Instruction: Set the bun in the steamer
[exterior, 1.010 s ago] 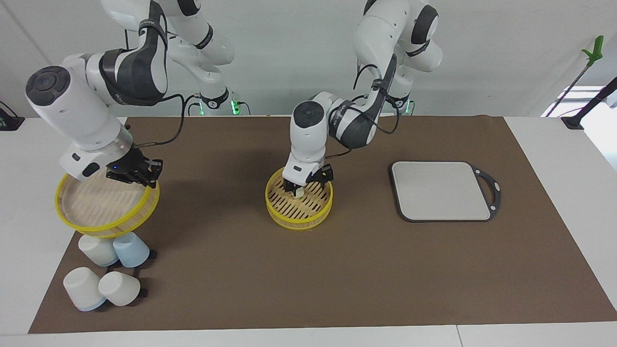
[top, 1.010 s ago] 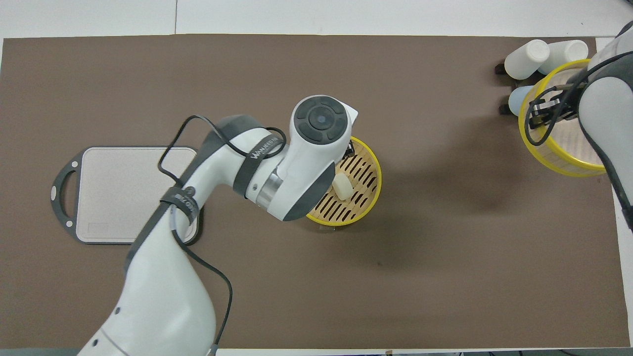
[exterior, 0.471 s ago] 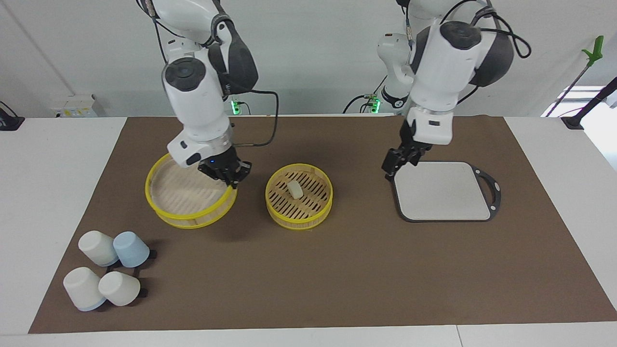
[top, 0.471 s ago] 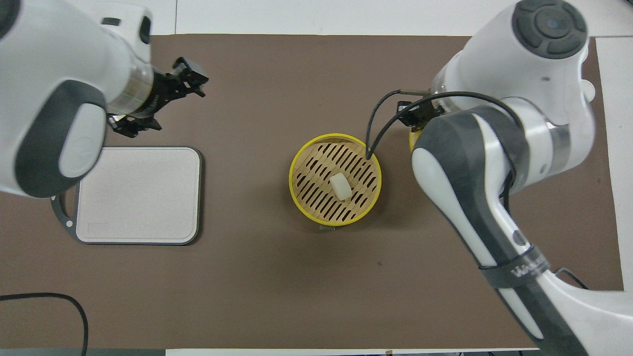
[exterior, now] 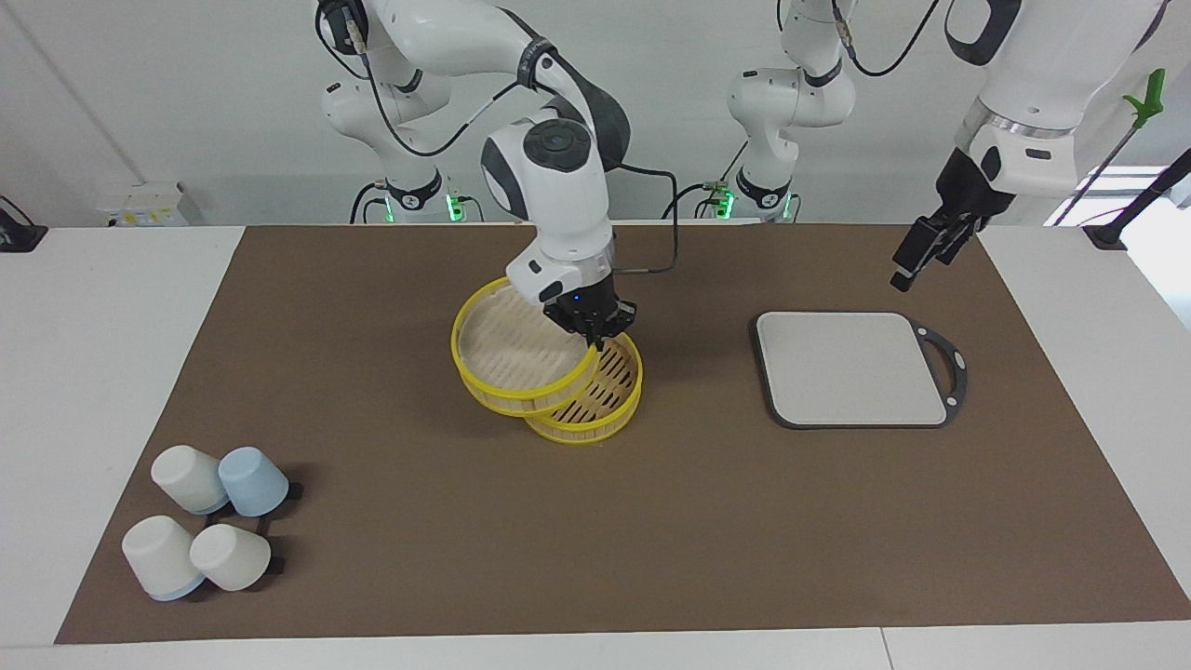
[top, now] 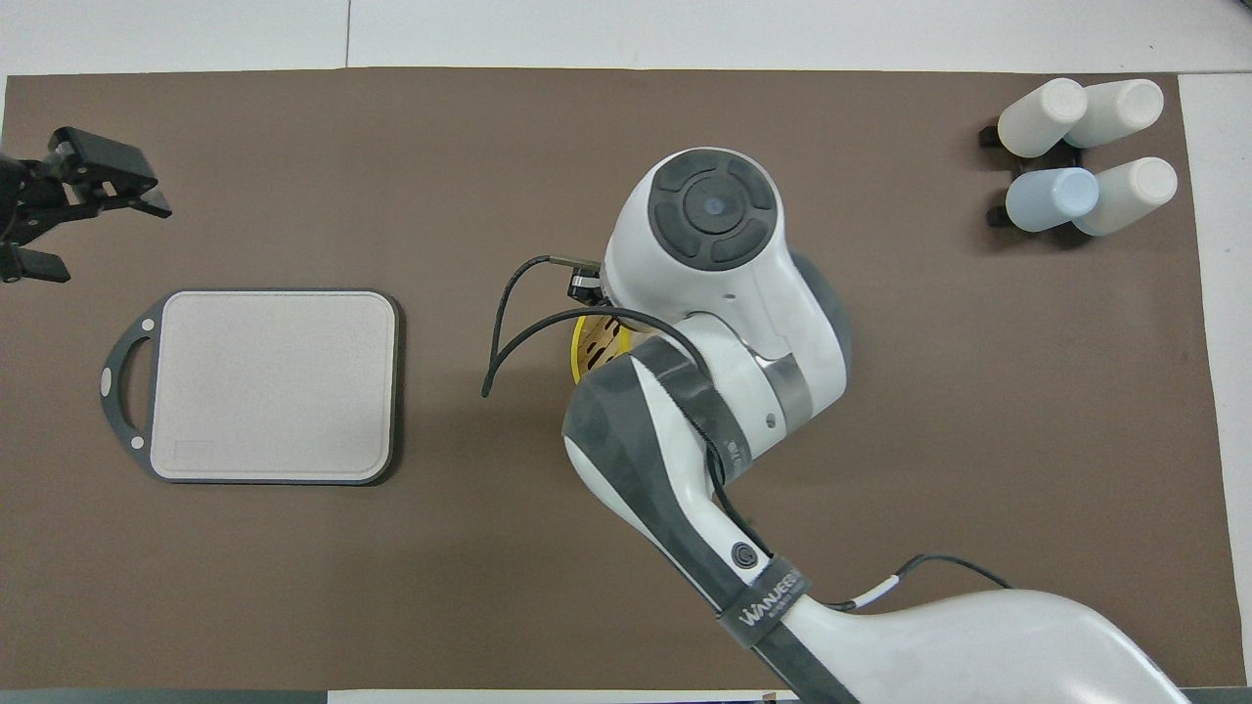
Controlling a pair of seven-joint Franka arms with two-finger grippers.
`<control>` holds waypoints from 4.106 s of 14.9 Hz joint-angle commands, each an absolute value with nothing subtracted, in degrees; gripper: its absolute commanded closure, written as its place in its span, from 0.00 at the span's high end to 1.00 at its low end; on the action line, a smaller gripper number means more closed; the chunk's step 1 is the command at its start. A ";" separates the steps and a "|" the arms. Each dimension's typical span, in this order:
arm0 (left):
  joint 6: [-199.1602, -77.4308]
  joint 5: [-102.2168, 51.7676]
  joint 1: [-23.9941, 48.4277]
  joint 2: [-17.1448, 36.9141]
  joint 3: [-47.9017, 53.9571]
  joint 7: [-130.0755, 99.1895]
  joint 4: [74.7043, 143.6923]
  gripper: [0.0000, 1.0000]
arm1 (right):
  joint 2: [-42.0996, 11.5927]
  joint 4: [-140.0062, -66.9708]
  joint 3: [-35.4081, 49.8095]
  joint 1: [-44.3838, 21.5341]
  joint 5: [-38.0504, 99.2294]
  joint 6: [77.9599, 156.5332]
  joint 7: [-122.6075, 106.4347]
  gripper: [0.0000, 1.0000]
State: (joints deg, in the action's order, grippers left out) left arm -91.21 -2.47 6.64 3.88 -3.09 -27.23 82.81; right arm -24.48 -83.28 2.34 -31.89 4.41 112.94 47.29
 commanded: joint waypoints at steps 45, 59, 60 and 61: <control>-85.69 -0.09 2.37 -3.60 2.02 2.29 93.08 1.00 | -18.21 -82.53 1.58 -20.86 1.49 100.49 21.77 1.00; -85.69 -0.09 2.37 -3.60 1.93 2.29 93.08 1.00 | -1.30 -97.06 1.58 3.34 1.32 96.08 -4.22 1.00; -85.69 -0.09 2.37 -3.60 2.02 2.29 93.08 1.00 | -2.36 -94.07 1.58 3.51 1.23 93.11 -4.31 1.00; -85.69 -0.09 2.37 -3.60 2.02 2.29 93.08 1.00 | -3.07 -92.13 1.58 3.60 1.32 91.51 -4.31 1.00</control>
